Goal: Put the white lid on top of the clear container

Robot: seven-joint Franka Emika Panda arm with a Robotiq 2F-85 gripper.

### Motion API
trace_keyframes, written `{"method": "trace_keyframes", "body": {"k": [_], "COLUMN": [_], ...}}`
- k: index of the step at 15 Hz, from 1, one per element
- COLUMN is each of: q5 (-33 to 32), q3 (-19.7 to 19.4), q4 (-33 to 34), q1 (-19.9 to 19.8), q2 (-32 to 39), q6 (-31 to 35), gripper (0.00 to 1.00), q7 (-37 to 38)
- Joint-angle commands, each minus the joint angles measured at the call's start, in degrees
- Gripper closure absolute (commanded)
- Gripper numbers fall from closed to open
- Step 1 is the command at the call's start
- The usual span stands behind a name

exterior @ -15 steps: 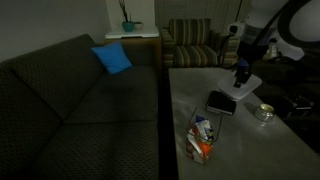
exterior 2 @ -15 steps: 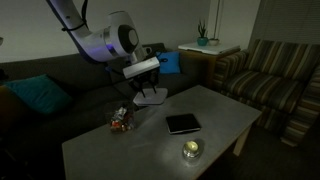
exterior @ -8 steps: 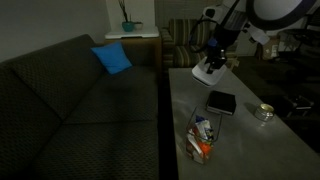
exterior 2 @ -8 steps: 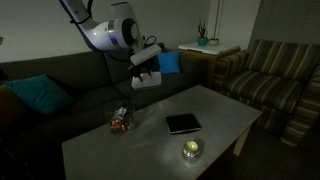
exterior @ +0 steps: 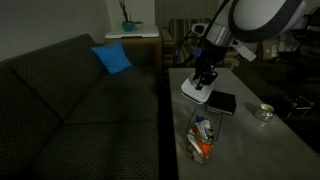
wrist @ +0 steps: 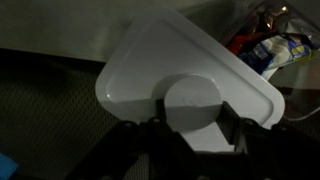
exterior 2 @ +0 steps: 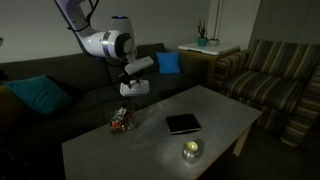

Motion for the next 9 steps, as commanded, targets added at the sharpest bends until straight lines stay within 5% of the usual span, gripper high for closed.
{"method": "trace_keyframes", "body": {"k": [1,5,6,9], "q5": [1.5,1.5,1.5,1.9], "q3": [-0.7,-0.7,-0.7,-0.5], "q4": [0.2,0.3,0.3,0.1], "q1": [0.8,0.8,0.8,0.8], "q2": [0.0,-0.1,-0.1,-0.4], "q6": [0.1,0.1,0.1,-1.3], "gripper": [0.46,0.46,0.71,0.71], "q7": [-0.8,-0.8,-0.8,-1.0]}}
